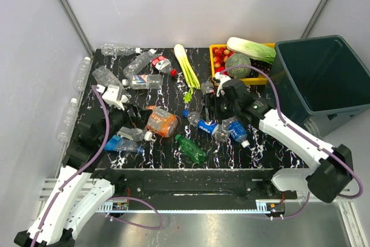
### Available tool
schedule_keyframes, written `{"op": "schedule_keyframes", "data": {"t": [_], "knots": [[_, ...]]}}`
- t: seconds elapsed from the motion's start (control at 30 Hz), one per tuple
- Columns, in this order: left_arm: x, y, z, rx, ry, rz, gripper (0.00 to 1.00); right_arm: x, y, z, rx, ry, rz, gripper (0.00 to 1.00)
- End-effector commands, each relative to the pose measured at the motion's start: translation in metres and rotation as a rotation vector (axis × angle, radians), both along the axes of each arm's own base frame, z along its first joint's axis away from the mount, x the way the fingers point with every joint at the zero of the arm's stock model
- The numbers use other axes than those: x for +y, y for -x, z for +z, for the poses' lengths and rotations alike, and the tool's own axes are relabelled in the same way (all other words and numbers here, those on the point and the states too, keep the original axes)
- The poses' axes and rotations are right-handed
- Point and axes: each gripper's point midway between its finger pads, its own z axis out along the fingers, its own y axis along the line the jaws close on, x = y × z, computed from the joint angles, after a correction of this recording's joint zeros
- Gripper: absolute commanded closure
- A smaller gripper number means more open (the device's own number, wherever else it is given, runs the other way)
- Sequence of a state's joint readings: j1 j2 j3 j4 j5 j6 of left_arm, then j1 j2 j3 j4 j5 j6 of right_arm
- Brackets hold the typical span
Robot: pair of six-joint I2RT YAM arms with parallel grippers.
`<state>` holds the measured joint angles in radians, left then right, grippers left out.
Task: Put the plastic bottles in the bin
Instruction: Pick up the plastic bottle from the corner of the board.
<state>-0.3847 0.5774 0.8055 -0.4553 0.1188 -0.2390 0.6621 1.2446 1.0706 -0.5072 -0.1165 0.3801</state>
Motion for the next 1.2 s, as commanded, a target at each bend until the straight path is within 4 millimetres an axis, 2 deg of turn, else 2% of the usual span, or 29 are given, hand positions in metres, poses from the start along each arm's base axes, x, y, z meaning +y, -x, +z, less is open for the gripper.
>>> {"op": "schedule_keyframes", "data": {"t": [0.0, 0.13, 0.43, 0.6, 0.67, 0.77, 0.97, 1.17], "knots": [[0.012, -0.005, 0.006, -0.044, 0.009, 0.075, 0.01, 0.026, 0.020, -0.015, 0.108, -0.035, 0.111, 0.19], [0.025, -0.006, 0.006, -0.046, 0.000, 0.150, 0.01, 0.033, 0.034, -0.037, 0.165, -0.010, 0.088, 0.14], [0.027, -0.009, 0.002, -0.029, -0.008, 0.166, 0.01, 0.059, 0.068, -0.080, 0.233, 0.097, 0.154, 0.09], [0.027, -0.009, 0.000, -0.022, -0.014, 0.166, 0.01, 0.065, 0.073, -0.100, 0.242, 0.162, 0.170, 0.08], [0.027, -0.009, 0.000, -0.022, -0.014, 0.167, 0.01, 0.066, 0.074, -0.115, 0.259, 0.196, 0.175, 0.08], [0.027, -0.009, -0.001, -0.021, -0.016, 0.167, 0.01, 0.065, 0.078, -0.131, 0.291, 0.243, 0.194, 0.10], [0.028, -0.010, -0.002, -0.016, -0.019, 0.170, 0.01, 0.066, 0.084, -0.149, 0.311, 0.289, 0.204, 0.17], [0.029, -0.010, -0.002, -0.016, -0.021, 0.176, 0.01, 0.065, 0.084, -0.144, 0.300, 0.293, 0.200, 0.32]]}}
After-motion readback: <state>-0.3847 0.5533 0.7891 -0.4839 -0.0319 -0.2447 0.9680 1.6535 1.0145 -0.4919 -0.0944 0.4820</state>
